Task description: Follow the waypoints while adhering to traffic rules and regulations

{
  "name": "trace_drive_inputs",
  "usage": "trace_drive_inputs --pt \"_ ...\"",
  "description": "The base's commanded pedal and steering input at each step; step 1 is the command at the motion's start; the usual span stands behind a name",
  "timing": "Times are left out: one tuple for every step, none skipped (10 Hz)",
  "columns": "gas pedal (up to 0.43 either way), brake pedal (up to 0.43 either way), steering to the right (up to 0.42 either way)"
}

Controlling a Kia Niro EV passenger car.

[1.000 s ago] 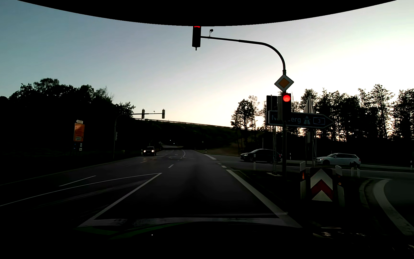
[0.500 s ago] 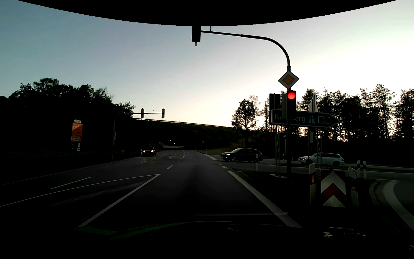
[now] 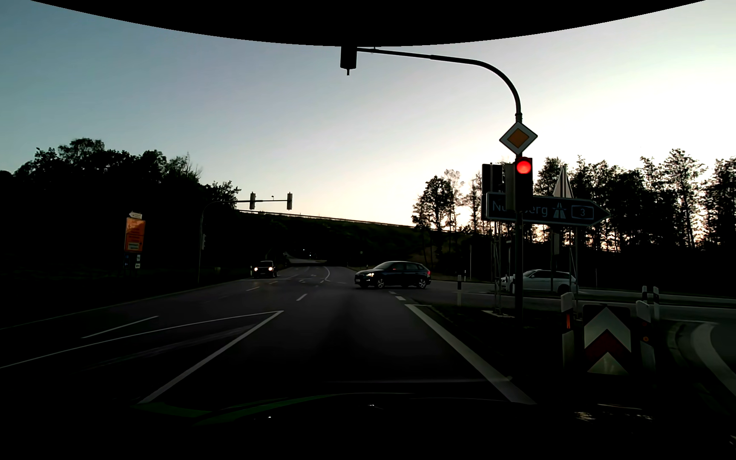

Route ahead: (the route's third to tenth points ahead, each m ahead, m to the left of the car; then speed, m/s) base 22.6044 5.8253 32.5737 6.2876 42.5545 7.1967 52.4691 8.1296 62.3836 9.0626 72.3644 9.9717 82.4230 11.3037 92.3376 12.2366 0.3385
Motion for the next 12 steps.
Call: trace_drive_inputs --pt "0.000 0.152 -0.011" --pt "0.000 0.152 -0.011" --pt "0.000 0.159 -0.011" --pt "0.000 0.159 -0.011" --pt "0.000 0.165 -0.011" --pt "0.000 0.165 -0.011" --pt "0.000 0.165 -0.011" --pt "0.000 0.165 -0.011" --pt "0.000 0.171 -0.011" --pt "0.000 0.177 -0.011" --pt "0.000 0.177 -0.011" --pt "0.000 0.183 -0.011"
